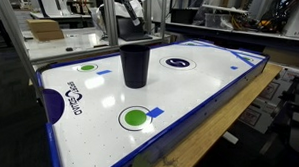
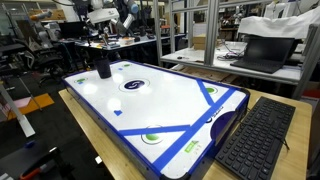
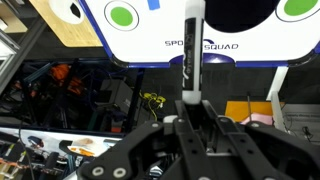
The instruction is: Take the marker from the cup and put it on the table
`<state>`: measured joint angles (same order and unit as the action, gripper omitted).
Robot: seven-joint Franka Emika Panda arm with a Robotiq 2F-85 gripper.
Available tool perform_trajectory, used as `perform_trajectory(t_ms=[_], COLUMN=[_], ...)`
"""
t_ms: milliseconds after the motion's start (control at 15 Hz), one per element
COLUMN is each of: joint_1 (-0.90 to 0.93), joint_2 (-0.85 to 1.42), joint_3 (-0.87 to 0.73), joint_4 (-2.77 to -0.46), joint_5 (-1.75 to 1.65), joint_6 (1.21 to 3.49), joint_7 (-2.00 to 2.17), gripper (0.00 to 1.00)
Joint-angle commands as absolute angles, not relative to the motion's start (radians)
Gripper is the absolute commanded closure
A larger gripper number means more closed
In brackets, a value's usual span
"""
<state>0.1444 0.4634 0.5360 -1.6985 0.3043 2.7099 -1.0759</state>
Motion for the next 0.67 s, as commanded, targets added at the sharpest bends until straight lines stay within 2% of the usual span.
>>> perform_trajectory(t_ms=[0,400,600], joint_1=[0.197,0.244,0.247], joint_2=[0.406,0.405,0.422], joint_3=[0.425,0.288,0.274], joint_4=[-1.775,-1.890,-1.907], joint_5=[0.204,0.015,-0.054], joint_6=[2.669,2.580,2.529], joint_7=[-0.915,-0.613,-0.488], gripper=[0.95,0.95,0.95])
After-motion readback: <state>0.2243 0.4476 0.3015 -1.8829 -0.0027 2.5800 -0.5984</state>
